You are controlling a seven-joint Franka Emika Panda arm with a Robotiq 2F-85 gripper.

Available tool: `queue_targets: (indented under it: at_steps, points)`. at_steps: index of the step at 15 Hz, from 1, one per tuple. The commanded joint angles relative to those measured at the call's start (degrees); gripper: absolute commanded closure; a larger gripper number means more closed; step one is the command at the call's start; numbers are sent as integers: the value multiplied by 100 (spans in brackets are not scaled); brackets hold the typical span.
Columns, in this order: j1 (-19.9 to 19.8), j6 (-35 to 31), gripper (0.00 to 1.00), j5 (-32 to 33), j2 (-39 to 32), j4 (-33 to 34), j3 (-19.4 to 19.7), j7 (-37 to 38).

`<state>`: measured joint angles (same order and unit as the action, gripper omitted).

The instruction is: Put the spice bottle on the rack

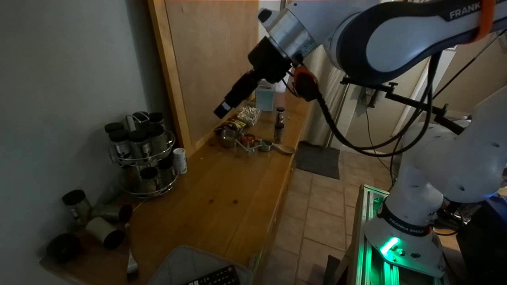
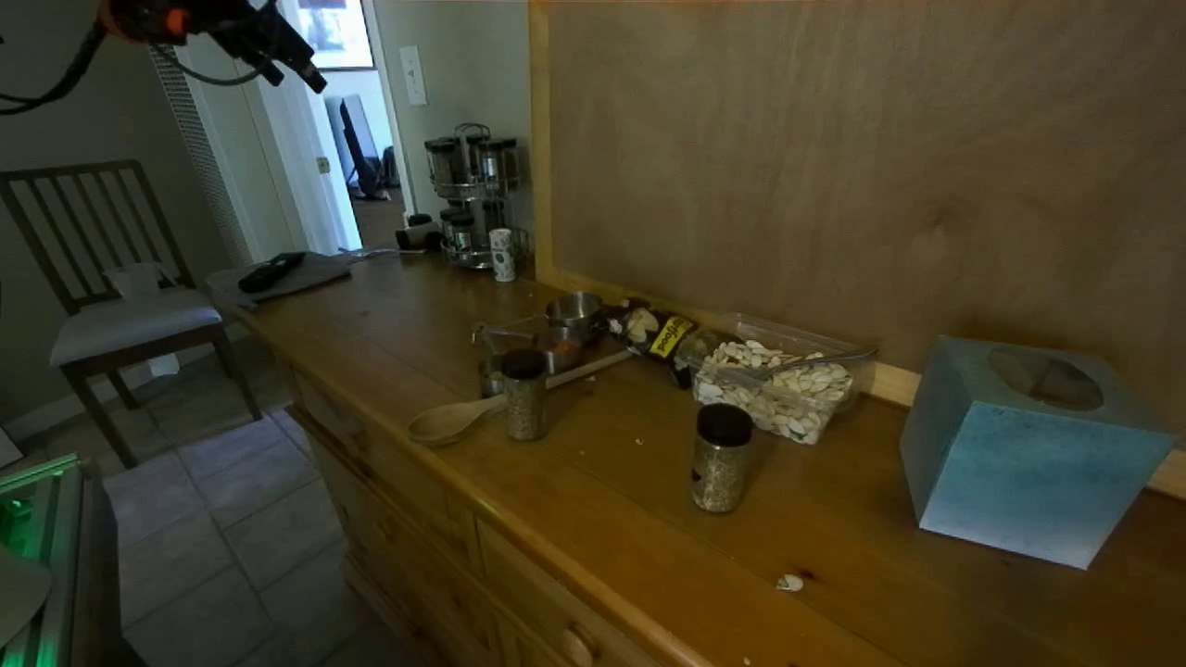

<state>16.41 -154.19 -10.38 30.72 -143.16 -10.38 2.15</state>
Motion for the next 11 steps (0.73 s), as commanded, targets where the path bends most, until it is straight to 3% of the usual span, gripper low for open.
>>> queue_targets:
  at_steps: [1,2,3,6,11]
  points:
    - [603,475,0,-327,806,-442,556,-726]
    - [785,440,0,-408,947,-564,730,-1007]
    - [424,361,0,-163,502,-214,397,-526]
    - [655,410,0,-251,799,-430,626,-822]
    - [672,410,0,-255,832,-495,634,-852]
